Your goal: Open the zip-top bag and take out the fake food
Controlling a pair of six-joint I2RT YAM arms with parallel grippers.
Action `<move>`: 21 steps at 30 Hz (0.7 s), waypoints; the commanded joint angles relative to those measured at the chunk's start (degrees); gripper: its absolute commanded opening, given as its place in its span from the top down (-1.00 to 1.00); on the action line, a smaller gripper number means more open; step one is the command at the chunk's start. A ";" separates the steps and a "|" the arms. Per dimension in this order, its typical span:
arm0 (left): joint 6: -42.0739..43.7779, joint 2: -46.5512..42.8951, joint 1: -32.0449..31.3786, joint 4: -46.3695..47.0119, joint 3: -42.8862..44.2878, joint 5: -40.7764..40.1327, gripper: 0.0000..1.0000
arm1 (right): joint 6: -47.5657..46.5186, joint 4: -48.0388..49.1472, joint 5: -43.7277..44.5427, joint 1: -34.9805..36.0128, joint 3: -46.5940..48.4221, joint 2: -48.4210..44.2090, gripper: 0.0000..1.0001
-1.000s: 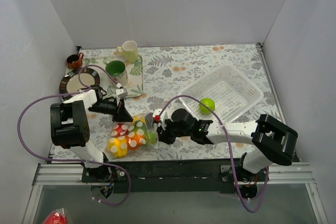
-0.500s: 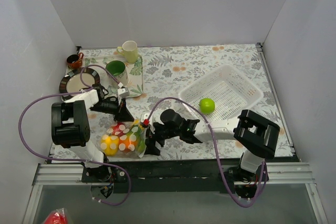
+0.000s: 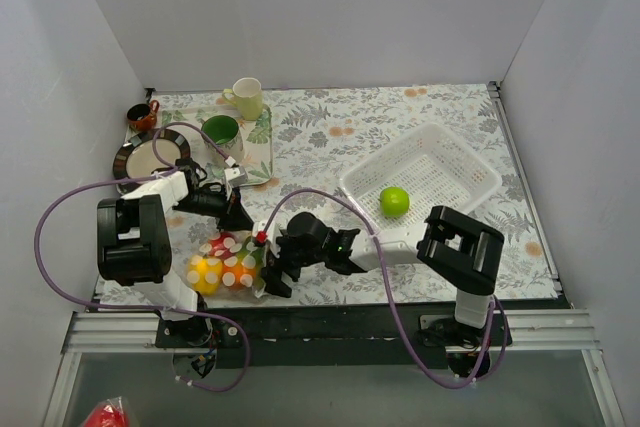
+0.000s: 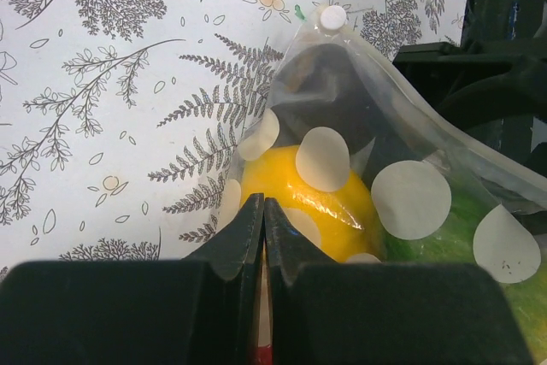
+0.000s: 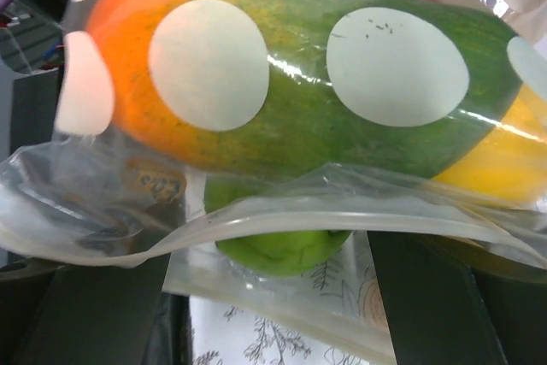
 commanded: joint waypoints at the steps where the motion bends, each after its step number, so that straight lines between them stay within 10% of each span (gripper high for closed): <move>1: 0.13 -2.81 -0.43 -0.14 -0.57 1.36 1.00 | -0.88 1.96 4.52 0.93 4.21 3.19 -0.95; 7: 0.74 -3.69 -0.95 -0.84 -1.45 1.37 1.00 | -0.45 1.96 6.28 0.93 5.11 5.31 -0.53; 14: 0.83 -3.07 -0.95 -0.23 -1.36 0.31 1.00 | 0.08 2.31 9.79 0.93 0.64 1.18 0.48; 21: -0.13 -1.23 -0.95 0.56 -0.31 -0.56 1.00 | 0.35 1.88 17.07 0.93 -8.41 -11.36 0.70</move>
